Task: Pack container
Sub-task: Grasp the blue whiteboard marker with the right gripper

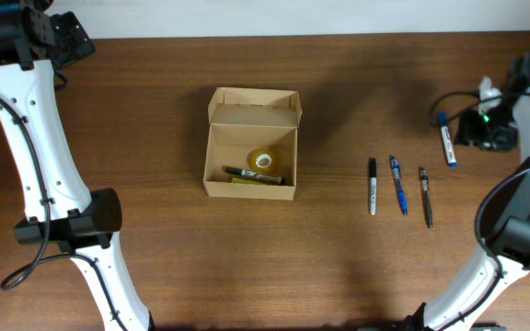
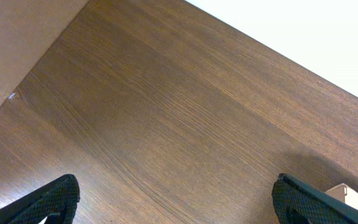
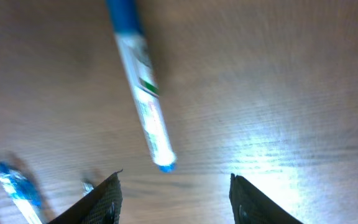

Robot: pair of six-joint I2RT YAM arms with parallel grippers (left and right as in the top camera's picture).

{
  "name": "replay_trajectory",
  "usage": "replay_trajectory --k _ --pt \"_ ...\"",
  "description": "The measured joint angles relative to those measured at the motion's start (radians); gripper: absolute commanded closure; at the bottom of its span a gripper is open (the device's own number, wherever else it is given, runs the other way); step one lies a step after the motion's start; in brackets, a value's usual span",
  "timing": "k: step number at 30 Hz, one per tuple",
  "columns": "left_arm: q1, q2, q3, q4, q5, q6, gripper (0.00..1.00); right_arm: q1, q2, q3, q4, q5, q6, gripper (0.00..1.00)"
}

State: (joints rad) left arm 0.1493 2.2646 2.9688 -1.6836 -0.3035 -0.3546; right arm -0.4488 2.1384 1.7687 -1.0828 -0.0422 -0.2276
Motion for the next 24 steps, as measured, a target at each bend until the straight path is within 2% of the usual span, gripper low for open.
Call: replay_trajectory --k 7,16,24 --pt "0.0 0.0 0.0 0.0 0.0 0.0 0.0 -0.04 0.0 -0.069 0.028 -0.055 -0.037 0.44" --pt "0.0 0.0 0.0 0.0 0.0 0.0 0.0 0.002 0.0 -0.069 0.027 -0.121 -0.067 0.44" --pt "0.0 0.0 0.0 0.0 0.0 0.0 0.0 0.074 0.0 -0.069 0.097 -0.063 -0.077 0.44"
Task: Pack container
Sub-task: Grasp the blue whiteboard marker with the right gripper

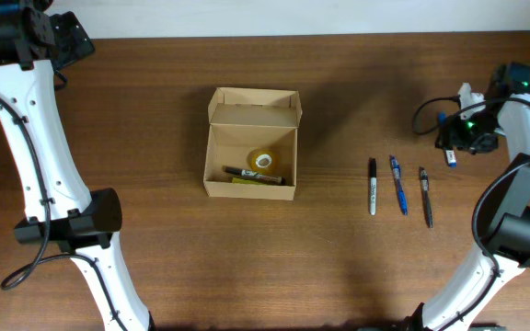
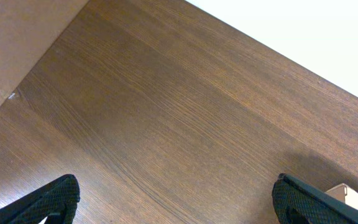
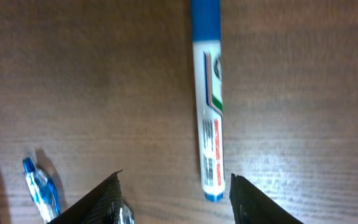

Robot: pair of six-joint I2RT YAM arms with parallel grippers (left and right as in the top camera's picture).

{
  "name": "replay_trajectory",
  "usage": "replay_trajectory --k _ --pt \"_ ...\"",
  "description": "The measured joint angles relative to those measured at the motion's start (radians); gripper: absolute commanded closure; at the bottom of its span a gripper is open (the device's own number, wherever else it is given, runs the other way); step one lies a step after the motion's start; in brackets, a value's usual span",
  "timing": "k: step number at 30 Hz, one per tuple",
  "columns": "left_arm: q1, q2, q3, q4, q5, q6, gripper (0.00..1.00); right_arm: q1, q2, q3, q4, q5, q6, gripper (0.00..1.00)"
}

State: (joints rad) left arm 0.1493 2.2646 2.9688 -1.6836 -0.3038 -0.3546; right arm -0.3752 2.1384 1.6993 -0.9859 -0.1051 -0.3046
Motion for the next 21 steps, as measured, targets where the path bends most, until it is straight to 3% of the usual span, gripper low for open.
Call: replay_trajectory --k 12,14,15,16,21 --pt "0.0 0.0 0.0 0.0 0.0 0.0 0.0 0.026 0.057 0.0 0.027 0.078 -0.006 0.44" --pt "0.0 0.0 0.0 0.0 0.0 0.0 0.0 0.026 0.064 0.0 0.027 0.082 -0.005 0.5" --pt "0.0 0.0 0.0 0.0 0.0 0.0 0.0 0.026 0.066 0.0 0.026 0.082 -0.004 0.62" --pt "0.0 0.0 0.0 0.0 0.0 0.0 0.0 0.026 0.066 0.0 0.026 0.083 -0.004 0.65" --pt "0.0 0.0 0.0 0.0 0.0 0.0 0.0 0.026 0.067 0.0 0.022 0.087 0.008 0.65"
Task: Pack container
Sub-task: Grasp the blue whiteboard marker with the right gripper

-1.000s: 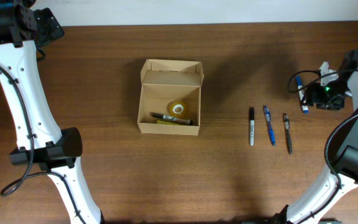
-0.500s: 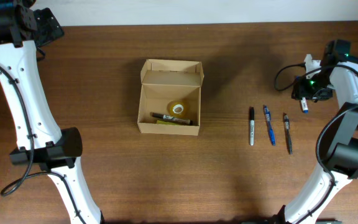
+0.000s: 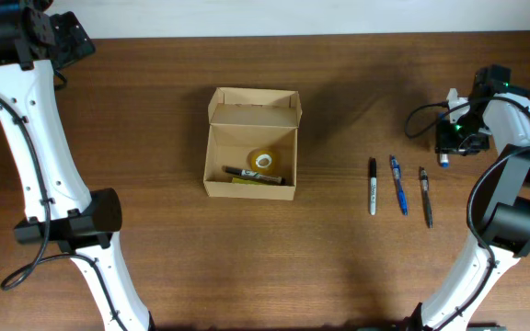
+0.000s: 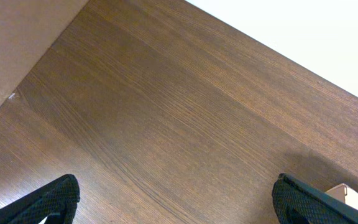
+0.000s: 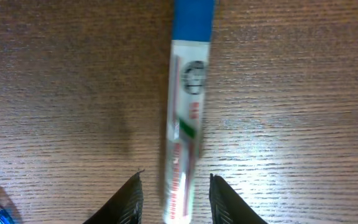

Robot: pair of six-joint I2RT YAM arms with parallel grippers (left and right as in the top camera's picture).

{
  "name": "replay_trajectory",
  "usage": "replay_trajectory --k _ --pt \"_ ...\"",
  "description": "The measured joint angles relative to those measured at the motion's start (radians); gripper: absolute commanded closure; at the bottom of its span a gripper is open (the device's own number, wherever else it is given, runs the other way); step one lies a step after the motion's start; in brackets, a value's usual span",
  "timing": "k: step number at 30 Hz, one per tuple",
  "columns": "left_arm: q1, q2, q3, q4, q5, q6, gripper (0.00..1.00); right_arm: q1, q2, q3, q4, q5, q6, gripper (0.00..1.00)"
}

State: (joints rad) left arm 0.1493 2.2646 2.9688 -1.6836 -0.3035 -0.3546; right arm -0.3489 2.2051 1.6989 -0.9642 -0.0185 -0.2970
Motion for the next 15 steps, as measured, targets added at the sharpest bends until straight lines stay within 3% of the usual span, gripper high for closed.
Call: replay_trajectory --k 12,14,15 --pt "0.0 0.0 0.0 0.0 0.0 0.0 0.0 0.0 0.033 0.0 -0.031 0.038 0.009 0.64" --pt "0.0 0.0 0.0 0.0 0.0 0.0 0.0 0.0 0.037 0.0 -0.033 0.038 0.01 0.74" --pt "0.0 0.0 0.0 0.0 0.0 0.0 0.0 0.0 0.037 0.0 -0.034 0.037 0.01 0.85"
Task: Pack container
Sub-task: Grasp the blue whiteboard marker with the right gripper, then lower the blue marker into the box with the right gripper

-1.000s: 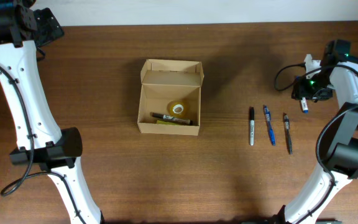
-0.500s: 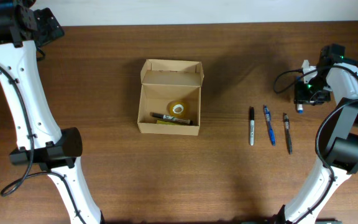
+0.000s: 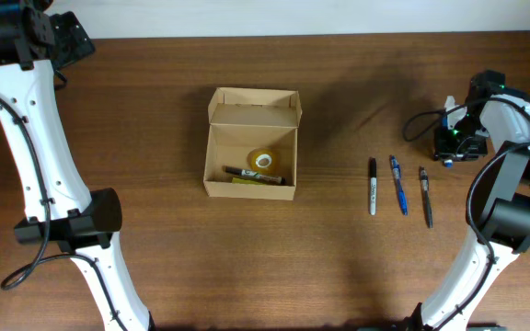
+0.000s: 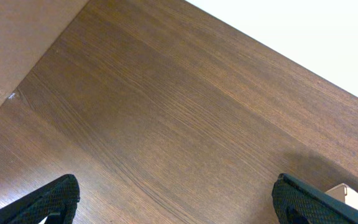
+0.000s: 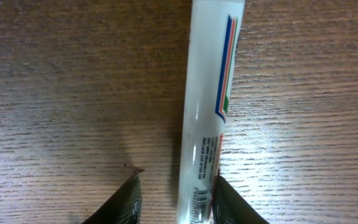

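An open cardboard box [image 3: 249,190] sits mid-table and holds a yellow tape roll [image 3: 263,160] and a black marker [image 3: 251,174]. At the far right, a white marker with a blue-green label [image 5: 207,112] lies on the wood. My right gripper [image 5: 178,186] is low over it and open, one finger on each side: the right finger touches the barrel, the left stands a little apart. In the overhead view that gripper [image 3: 451,147] hides most of the marker. My left gripper [image 4: 176,205] hangs open at the table's far left corner, nothing between its fingers.
Three pens lie in a row right of the box: a black marker [image 3: 372,186], a blue pen [image 3: 398,184] and a dark pen [image 3: 425,196]. The box's back flap [image 3: 254,113] stands up. The table's far edge meets a white wall [image 4: 303,37].
My right gripper has come lower over the white marker, which now fills more of the wrist view between the fingers; its blue cap is out of that view. The left arm is unchanged.
My right gripper was wide open, off to the right of the blue-capped marker. It then stood closer, with the marker ahead of its fingers, then narrowed and lined up over the barrel. Now it straddles the barrel close to the table. Left arm and box stayed put.
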Robot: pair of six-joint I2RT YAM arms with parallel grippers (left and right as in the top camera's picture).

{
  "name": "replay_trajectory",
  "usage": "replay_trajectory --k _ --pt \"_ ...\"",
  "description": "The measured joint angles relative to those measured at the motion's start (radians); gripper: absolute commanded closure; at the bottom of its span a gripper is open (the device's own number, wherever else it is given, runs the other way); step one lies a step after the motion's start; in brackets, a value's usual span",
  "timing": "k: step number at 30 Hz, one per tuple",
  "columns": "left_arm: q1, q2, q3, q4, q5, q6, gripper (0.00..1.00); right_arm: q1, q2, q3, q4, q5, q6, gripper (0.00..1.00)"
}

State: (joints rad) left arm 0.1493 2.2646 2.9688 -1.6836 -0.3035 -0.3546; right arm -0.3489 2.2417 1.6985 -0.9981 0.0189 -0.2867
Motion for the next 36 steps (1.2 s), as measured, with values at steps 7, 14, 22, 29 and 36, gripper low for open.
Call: replay_trajectory --k 7,14,22,29,36 --pt "0.0 0.0 0.0 0.0 0.0 0.0 0.0 0.002 0.0 0.003 -0.012 0.003 0.037 0.96" --pt "0.0 0.0 0.0 0.0 0.0 0.0 0.0 0.058 0.002 0.119 -0.121 -0.118 0.05 0.96" --pt "0.0 0.0 0.0 0.0 0.0 0.0 0.0 0.306 -0.029 0.618 -0.367 -0.163 0.053 0.96" --pt "0.0 0.0 0.0 0.0 0.0 0.0 0.0 0.675 -0.093 0.92 -0.507 -0.122 -0.002 0.96" --pt "0.0 0.0 0.0 0.0 0.0 0.0 0.0 0.921 -0.093 0.818 -0.586 -0.06 -0.198 0.96"
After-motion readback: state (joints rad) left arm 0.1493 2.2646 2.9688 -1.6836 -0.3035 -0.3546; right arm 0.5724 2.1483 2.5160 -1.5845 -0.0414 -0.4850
